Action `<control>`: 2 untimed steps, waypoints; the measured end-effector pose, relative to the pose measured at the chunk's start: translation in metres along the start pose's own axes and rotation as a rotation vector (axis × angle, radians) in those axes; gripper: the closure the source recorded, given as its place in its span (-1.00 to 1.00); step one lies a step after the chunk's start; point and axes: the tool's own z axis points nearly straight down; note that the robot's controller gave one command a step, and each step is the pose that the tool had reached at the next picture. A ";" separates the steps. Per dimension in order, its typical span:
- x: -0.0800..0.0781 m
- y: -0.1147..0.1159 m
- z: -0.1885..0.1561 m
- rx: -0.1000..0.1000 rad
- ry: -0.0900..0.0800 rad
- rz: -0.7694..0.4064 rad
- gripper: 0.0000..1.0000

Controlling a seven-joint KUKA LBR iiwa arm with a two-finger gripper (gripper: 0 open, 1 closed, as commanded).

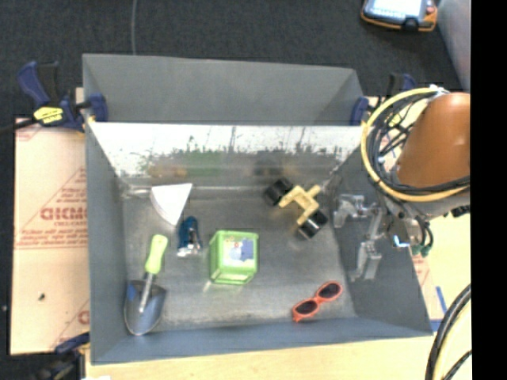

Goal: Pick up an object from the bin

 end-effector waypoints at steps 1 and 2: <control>-0.002 0.000 -0.003 0.001 -0.007 -0.004 -1.00; 0.022 0.012 0.106 0.003 -0.009 -0.272 -1.00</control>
Offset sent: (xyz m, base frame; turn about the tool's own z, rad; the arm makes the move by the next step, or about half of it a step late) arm -0.0309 0.0158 -0.1402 -0.3545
